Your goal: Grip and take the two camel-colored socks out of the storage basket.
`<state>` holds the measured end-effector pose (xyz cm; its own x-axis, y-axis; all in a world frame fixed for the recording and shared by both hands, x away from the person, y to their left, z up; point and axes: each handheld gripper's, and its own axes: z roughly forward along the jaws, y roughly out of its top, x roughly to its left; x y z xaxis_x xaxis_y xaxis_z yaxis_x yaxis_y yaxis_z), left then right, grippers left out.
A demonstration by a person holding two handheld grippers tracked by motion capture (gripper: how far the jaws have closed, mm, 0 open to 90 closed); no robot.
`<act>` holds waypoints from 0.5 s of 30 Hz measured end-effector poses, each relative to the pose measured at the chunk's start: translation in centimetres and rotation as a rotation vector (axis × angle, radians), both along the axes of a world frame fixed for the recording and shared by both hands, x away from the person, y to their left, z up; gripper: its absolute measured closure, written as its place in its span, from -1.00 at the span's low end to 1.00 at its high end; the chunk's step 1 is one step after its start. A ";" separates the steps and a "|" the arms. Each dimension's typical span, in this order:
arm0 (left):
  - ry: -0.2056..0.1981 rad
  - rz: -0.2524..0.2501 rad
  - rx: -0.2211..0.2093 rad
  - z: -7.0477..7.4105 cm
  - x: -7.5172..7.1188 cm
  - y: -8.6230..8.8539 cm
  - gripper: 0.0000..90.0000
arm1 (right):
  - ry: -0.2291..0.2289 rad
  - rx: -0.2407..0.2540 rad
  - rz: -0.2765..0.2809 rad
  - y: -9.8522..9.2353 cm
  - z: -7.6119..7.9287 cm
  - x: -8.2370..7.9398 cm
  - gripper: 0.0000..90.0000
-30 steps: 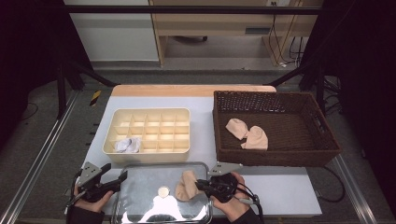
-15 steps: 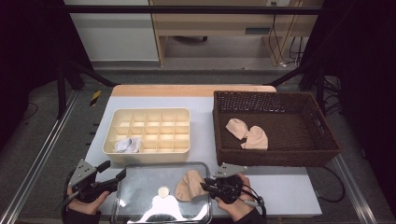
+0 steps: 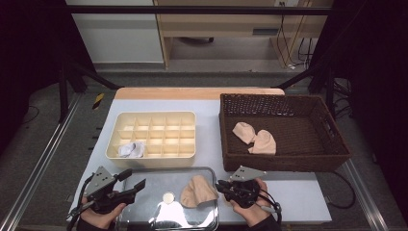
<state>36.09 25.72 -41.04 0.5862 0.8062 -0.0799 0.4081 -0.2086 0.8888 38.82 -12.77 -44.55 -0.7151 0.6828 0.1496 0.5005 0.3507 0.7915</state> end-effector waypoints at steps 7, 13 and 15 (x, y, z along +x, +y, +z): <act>0.052 -0.064 0.007 -1.3 0.3 -3.3 -0.13 | 0.008 0.003 0.005 0.6 -0.8 0.1 0.77; 0.094 -0.103 0.036 -2.7 0.5 -5.6 -0.12 | 0.032 0.000 0.008 0.8 -1.7 0.0 0.73; 0.106 -0.112 0.049 -3.1 0.6 -6.3 -0.13 | 0.042 -0.005 0.013 1.0 -2.0 0.0 0.72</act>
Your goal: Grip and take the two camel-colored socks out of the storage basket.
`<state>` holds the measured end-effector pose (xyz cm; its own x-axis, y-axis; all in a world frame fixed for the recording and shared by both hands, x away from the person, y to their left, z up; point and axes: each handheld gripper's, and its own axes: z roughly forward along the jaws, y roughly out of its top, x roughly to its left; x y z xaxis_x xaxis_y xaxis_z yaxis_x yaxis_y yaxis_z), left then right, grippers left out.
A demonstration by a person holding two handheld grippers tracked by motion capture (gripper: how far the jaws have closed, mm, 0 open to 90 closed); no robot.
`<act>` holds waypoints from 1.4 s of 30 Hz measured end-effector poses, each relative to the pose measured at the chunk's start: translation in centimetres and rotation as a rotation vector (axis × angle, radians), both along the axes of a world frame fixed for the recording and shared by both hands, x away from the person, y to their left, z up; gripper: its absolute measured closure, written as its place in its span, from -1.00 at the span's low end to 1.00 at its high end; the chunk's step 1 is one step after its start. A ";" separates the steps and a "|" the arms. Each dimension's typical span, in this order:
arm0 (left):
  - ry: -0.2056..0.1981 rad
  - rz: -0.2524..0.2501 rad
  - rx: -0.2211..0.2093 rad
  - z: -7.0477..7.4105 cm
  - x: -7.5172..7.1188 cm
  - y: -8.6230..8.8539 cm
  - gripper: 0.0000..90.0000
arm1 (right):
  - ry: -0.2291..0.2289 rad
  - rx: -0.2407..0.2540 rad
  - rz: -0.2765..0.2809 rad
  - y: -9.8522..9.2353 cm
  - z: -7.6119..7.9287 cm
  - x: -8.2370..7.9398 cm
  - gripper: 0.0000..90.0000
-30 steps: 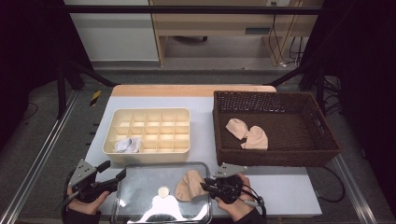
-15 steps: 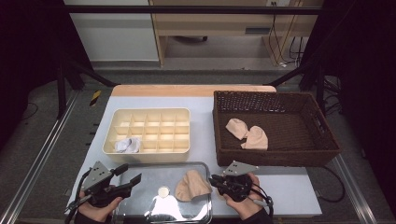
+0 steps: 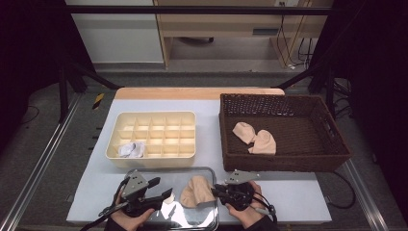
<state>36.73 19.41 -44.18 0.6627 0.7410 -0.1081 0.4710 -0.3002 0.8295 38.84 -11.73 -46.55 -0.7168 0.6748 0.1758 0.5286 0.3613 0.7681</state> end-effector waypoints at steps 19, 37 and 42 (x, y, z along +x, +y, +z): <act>0.077 -0.053 0.068 -2.8 0.3 -3.4 0.09 | -0.022 -0.014 0.004 0.5 -0.6 -0.1 0.64; 0.107 -0.096 0.090 -3.6 0.1 -4.4 0.85 | 0.000 -0.062 0.009 1.0 -1.3 0.0 0.78; 0.109 -0.104 0.093 -3.5 0.1 -4.1 0.94 | 0.007 -0.051 0.012 0.8 -1.2 0.0 0.91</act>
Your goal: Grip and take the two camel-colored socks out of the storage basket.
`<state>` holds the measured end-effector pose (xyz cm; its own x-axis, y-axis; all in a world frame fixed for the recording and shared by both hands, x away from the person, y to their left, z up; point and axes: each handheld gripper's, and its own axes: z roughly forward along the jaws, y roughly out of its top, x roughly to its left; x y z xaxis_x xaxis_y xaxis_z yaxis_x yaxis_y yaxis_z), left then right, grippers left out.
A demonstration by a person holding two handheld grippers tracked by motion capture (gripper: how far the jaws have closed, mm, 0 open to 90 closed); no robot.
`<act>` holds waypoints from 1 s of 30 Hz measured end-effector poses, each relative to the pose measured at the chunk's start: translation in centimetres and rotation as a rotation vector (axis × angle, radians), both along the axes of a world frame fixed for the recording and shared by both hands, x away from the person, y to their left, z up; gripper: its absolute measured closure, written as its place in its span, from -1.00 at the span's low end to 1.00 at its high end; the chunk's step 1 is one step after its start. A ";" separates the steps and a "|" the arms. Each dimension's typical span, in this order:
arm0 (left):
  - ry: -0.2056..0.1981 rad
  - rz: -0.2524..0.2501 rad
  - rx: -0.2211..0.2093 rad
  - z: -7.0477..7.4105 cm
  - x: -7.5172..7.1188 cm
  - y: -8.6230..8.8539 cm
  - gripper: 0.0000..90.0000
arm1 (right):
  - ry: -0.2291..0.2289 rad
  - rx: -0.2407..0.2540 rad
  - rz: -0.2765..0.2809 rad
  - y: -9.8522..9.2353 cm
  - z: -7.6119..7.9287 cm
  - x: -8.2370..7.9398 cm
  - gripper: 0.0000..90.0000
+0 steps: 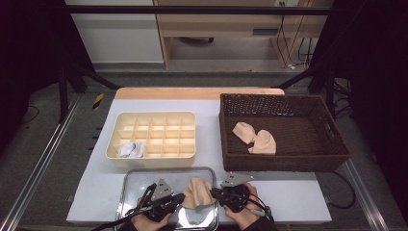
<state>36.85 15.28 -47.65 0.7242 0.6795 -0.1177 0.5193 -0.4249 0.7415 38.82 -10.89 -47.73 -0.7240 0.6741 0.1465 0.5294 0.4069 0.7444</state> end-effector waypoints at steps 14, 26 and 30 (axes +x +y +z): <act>-0.027 0.063 0.012 1.0 -0.5 3.9 0.95 | 0.005 -0.004 -0.021 -0.9 0.4 -0.4 0.92; -0.079 0.108 0.046 1.1 -0.3 4.2 0.58 | -0.028 0.039 -0.030 -1.4 1.1 -0.6 0.80; -0.110 0.148 0.041 1.7 -0.1 4.9 0.36 | -0.053 0.053 -0.074 -2.8 1.8 -0.4 0.82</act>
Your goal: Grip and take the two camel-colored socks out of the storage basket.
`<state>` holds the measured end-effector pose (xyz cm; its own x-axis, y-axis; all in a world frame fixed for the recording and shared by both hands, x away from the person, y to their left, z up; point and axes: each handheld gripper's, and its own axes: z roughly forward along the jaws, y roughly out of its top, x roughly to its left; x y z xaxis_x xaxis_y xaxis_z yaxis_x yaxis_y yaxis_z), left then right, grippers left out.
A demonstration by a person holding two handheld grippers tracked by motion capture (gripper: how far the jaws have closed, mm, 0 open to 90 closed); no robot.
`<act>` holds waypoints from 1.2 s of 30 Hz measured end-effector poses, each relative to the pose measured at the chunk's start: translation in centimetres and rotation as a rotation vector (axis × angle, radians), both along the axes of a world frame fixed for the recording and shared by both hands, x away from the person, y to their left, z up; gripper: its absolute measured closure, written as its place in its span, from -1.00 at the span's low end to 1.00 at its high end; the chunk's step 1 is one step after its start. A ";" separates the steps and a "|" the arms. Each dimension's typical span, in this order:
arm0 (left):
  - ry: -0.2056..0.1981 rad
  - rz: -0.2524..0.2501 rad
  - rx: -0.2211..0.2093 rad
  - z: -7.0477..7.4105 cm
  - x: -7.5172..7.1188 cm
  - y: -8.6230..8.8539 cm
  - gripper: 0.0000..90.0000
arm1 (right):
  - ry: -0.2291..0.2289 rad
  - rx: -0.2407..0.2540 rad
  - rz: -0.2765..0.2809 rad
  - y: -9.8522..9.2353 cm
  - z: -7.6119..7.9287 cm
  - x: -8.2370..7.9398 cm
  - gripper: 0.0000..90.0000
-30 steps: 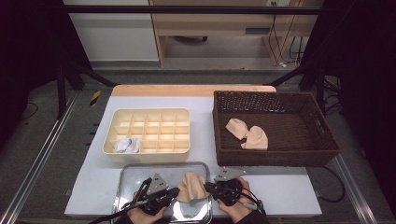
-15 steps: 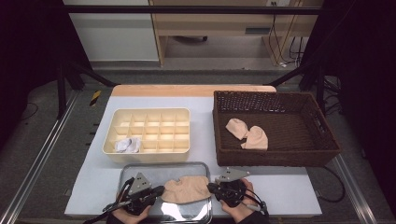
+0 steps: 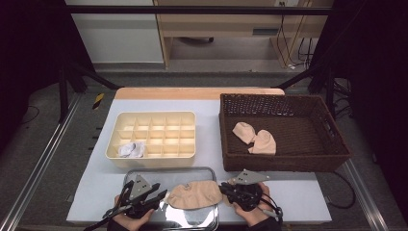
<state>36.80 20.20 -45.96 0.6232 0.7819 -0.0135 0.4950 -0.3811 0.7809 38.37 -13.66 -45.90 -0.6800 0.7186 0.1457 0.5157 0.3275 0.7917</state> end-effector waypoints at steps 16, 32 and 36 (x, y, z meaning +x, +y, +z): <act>0.059 -0.066 -0.069 -0.9 0.0 -1.2 0.32 | 0.034 -0.056 0.028 1.0 -1.4 0.2 0.71; 0.047 -0.072 0.016 -1.2 -0.1 -2.1 0.94 | 0.056 -0.075 0.054 1.9 -1.6 0.4 0.95; 0.006 -0.056 0.063 -0.5 -0.7 -1.2 0.94 | 0.040 -0.047 0.073 2.6 -1.0 0.1 0.95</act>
<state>36.12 19.05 -46.48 0.6659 0.7454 0.0305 0.4765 -0.4565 0.7514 38.49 -11.02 -46.93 -0.7253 0.6738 0.1415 0.5202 0.4017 0.7536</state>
